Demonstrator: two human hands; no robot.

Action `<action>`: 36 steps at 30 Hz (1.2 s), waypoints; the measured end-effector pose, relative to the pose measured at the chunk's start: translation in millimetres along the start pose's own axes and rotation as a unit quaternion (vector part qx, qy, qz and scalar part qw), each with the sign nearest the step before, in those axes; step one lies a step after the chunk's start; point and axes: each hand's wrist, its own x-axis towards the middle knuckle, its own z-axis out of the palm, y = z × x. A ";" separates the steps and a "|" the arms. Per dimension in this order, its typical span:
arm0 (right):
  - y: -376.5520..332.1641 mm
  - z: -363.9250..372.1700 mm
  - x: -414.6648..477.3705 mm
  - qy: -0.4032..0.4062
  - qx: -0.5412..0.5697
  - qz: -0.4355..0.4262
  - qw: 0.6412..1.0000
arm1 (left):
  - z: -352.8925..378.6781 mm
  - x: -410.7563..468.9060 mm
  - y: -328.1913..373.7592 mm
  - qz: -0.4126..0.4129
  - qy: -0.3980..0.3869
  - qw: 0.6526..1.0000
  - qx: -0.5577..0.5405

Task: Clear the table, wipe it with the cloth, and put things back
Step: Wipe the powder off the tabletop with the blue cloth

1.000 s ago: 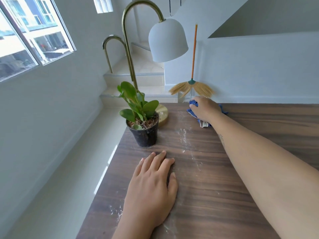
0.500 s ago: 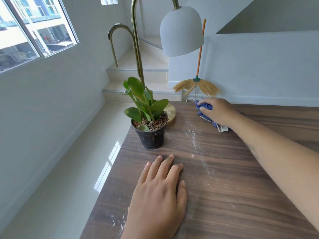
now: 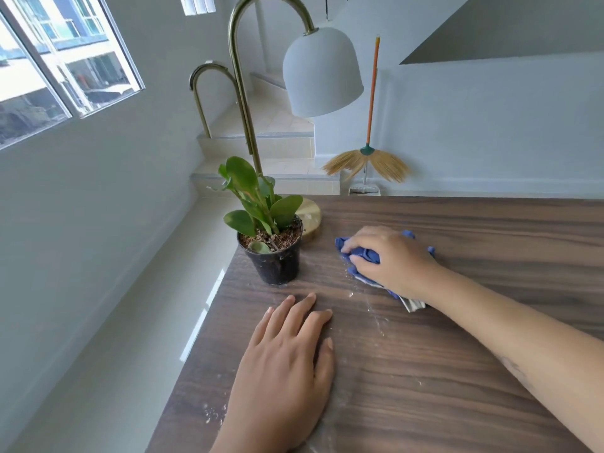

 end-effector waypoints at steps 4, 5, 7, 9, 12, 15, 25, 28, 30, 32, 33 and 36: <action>-11.4 -2.0 -58.6 0.017 -0.024 -0.021 0.999 | -3.1 -1.4 1.7 0.003 -0.010 1.000 0.003; -13.4 -3.2 -70.7 0.019 -0.030 -0.025 0.999 | -3.8 -1.3 2.2 0.004 -0.013 1.000 0.004; -14.1 -6.9 -86.0 0.013 -0.035 -0.026 0.999 | -4.3 -1.1 2.9 0.004 -0.015 1.000 0.006; -13.3 -9.5 -89.8 0.016 -0.012 -0.024 1.000 | -4.8 -0.6 3.7 0.004 -0.016 1.000 0.006; -16.6 -14.1 -89.8 0.066 0.099 0.009 0.993 | -4.5 -0.7 3.2 0.005 -0.015 1.000 0.004; -13.6 -32.4 -95.1 0.078 0.015 0.074 0.994 | -4.3 -0.9 3.0 0.008 -0.010 1.000 0.003; -27.3 -55.3 -105.3 -0.044 -0.051 0.173 0.983 | -3.3 -0.6 2.1 0.009 -0.004 1.000 -0.003; -31.9 -66.7 -105.7 -0.046 -0.053 0.157 0.985 | -3.8 -0.7 3.1 0.008 -0.007 1.000 0.001; -32.6 -73.8 -108.4 -0.045 -0.068 0.142 0.986 | -3.9 -1.0 3.5 0.007 -0.003 1.000 0.000; -32.7 -79.7 -113.8 -0.048 -0.046 0.144 0.987 | -3.8 -1.5 3.3 0.007 0.001 1.000 -0.002; -31.6 -82.5 -116.2 -0.044 -0.028 0.149 0.987 | -3.9 -1.7 3.3 0.008 0.003 1.000 -0.003; -33.0 -97.4 -120.0 0.017 -0.033 0.148 0.988 | -4.5 -1.5 3.5 0.009 0.004 1.000 -0.005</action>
